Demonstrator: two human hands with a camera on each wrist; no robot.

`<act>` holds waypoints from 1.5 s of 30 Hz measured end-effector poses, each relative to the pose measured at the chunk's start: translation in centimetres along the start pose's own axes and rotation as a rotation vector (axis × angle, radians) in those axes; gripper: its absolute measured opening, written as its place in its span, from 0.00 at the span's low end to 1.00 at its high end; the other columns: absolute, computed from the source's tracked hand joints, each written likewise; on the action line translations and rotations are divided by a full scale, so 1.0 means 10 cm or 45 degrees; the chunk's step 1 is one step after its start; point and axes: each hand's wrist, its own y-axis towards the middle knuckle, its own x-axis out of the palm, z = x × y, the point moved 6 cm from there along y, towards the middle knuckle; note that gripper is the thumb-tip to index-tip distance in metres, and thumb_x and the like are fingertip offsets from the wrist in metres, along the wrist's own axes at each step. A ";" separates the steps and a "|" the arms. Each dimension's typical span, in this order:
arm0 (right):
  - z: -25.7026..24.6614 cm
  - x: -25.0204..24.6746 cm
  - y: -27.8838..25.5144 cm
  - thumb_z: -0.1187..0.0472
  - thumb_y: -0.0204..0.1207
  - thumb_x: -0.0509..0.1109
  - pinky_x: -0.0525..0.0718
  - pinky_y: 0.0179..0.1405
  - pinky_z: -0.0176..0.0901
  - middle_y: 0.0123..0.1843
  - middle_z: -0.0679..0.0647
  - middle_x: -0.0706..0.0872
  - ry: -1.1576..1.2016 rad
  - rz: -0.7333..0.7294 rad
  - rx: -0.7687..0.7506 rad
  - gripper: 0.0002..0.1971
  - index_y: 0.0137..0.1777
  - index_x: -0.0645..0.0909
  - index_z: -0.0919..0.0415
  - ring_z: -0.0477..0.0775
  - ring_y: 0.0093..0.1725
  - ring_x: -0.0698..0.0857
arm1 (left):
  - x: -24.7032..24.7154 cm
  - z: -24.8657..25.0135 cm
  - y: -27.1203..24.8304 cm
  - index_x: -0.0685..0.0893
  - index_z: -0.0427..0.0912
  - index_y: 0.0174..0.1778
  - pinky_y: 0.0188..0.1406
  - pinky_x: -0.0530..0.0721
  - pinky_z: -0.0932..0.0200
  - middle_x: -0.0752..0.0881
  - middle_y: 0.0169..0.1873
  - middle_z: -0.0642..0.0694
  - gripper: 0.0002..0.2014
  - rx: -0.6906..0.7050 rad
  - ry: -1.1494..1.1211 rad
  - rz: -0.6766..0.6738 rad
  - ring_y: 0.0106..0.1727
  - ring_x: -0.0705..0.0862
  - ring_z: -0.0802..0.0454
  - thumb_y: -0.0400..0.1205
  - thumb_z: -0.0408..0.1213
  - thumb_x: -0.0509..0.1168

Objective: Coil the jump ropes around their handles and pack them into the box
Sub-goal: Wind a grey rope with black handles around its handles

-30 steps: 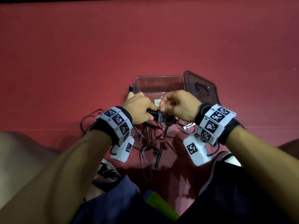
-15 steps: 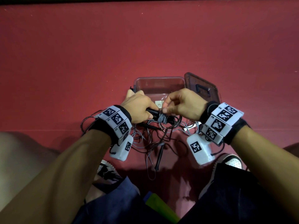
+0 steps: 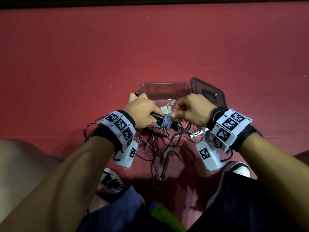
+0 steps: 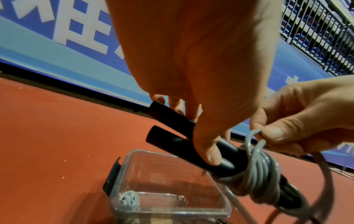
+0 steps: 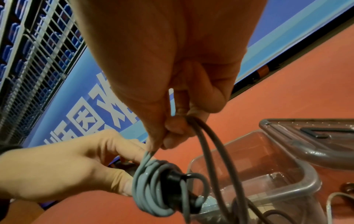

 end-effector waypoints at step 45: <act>-0.05 0.26 -0.10 0.62 0.81 0.70 0.70 0.21 0.29 0.31 0.51 0.85 0.385 -0.172 0.166 0.09 0.40 0.85 0.60 0.40 0.21 0.74 | -0.13 -0.03 -0.01 0.89 0.60 0.65 0.63 0.66 0.49 0.93 0.51 0.51 0.15 -0.173 -0.121 0.226 0.55 0.84 0.43 0.85 0.55 0.67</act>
